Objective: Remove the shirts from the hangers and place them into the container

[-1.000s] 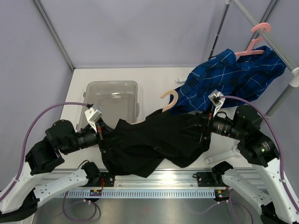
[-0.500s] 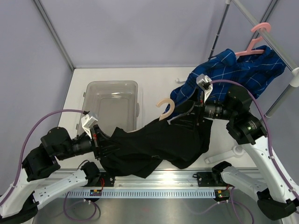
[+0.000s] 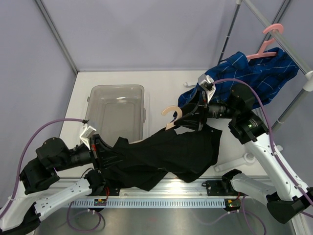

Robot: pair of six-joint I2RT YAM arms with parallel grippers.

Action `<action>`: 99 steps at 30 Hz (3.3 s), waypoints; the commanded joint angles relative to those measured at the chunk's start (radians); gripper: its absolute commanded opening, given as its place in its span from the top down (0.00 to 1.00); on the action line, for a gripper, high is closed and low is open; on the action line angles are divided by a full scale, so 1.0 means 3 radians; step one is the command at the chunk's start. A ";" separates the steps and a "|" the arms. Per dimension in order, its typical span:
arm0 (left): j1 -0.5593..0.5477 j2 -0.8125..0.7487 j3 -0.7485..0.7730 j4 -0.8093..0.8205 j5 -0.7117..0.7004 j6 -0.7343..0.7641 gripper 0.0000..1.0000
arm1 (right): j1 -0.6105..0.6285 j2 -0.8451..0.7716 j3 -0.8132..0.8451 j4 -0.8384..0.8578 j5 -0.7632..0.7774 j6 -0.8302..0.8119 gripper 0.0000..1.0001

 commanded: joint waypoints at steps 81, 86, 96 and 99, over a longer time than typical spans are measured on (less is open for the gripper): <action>-0.0005 0.0726 -0.0799 0.0324 -0.1104 -0.0504 1.00 | 0.0016 -0.0350 0.1662 -0.0227 0.3479 0.0023 1.00; -0.0005 0.0670 -0.0963 0.0519 -0.0946 -0.0474 1.00 | 0.0016 -0.0105 0.2149 -0.0452 0.3143 -0.0085 1.00; -0.0005 0.0930 -0.0059 0.0964 -0.0194 0.0221 0.50 | 0.0016 -0.0350 0.1530 -0.0794 0.1329 -0.0146 1.00; -0.0010 0.1088 0.0269 0.0852 -0.0132 0.0420 0.45 | 0.0016 -0.0488 0.1382 -0.1090 0.1016 -0.0172 1.00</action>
